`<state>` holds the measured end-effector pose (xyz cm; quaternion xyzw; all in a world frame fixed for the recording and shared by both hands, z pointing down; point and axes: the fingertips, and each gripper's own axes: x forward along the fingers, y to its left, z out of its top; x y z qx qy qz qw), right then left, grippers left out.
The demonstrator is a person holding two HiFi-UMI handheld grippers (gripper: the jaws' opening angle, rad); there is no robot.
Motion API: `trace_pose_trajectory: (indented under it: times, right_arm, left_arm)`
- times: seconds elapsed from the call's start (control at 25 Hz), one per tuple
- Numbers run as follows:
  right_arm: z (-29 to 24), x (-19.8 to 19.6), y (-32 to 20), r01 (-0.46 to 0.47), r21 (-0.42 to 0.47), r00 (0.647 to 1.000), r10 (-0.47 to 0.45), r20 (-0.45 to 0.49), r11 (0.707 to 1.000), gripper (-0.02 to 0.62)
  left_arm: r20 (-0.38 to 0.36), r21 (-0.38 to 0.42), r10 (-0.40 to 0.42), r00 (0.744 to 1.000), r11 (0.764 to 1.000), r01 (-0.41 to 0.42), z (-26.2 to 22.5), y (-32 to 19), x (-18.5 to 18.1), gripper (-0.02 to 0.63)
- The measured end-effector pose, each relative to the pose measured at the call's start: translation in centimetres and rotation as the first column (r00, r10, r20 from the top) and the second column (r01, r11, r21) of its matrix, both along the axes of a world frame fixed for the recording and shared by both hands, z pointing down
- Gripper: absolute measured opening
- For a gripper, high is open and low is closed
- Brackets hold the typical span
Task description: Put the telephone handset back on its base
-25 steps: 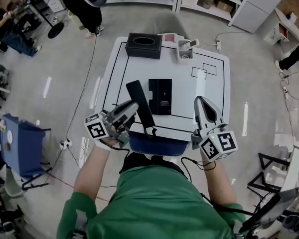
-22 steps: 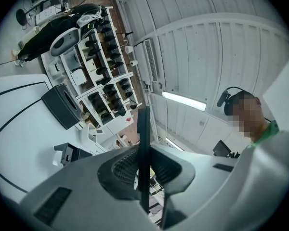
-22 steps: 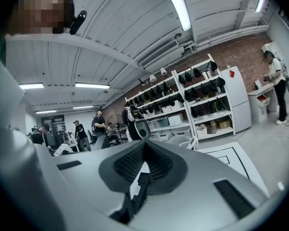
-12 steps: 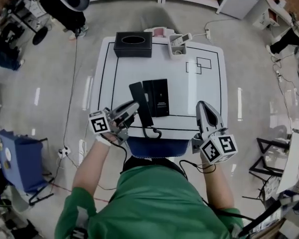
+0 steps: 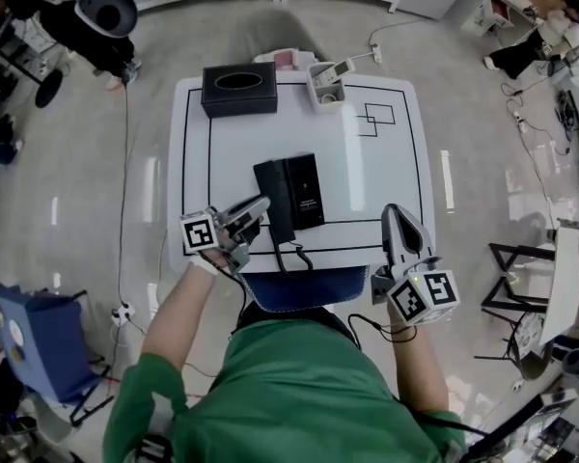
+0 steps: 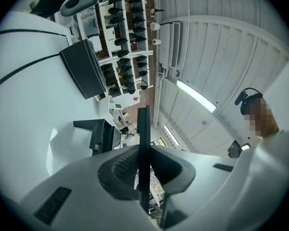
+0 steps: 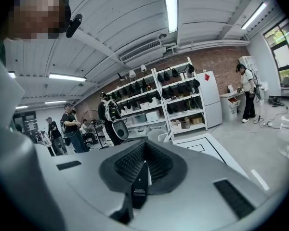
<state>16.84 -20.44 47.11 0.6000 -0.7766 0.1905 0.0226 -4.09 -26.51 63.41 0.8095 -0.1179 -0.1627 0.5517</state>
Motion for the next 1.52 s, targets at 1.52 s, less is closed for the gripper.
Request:
trace_pose_trajectory:
  times: [1.52]
  right_arm:
    - [0.9,-0.6,3.0,-0.067,-0.053,0.997,0.065,-0.033,0.996,0.023]
  left_arm:
    - [0.176,-0.119,0.076,0.982,0.991,-0.056,9.3,-2.2,2.3,0.081]
